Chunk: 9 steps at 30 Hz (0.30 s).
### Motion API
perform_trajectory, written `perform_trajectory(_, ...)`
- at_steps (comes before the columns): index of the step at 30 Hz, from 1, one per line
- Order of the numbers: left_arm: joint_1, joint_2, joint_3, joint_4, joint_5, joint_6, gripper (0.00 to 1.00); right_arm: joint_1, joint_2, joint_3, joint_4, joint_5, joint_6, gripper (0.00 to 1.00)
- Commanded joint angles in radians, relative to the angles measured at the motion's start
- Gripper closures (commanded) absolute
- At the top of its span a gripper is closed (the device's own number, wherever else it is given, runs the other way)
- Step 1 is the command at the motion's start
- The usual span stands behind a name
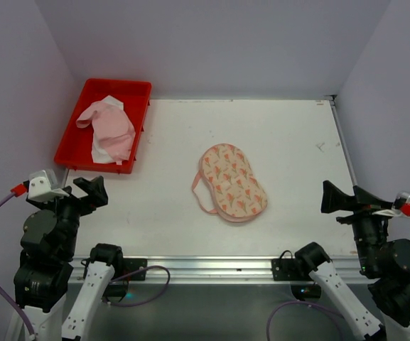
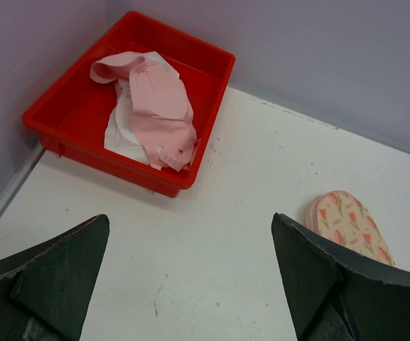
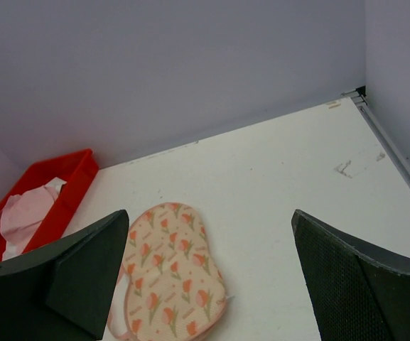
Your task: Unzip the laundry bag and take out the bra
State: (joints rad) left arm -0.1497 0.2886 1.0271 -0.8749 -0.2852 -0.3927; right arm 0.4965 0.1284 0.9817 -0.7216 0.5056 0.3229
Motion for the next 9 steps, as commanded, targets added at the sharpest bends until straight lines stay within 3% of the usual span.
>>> perform_trajectory(1,-0.007,-0.002,-0.01,0.013,-0.017,-0.028,0.0,0.001,0.014,-0.003,0.024,-0.009,-0.021,0.01)
perform_trajectory(9,-0.007,-0.009,-0.015,0.022,-0.026,-0.031,0.0,0.001,0.023,-0.001,0.047,-0.009,-0.048,0.01)
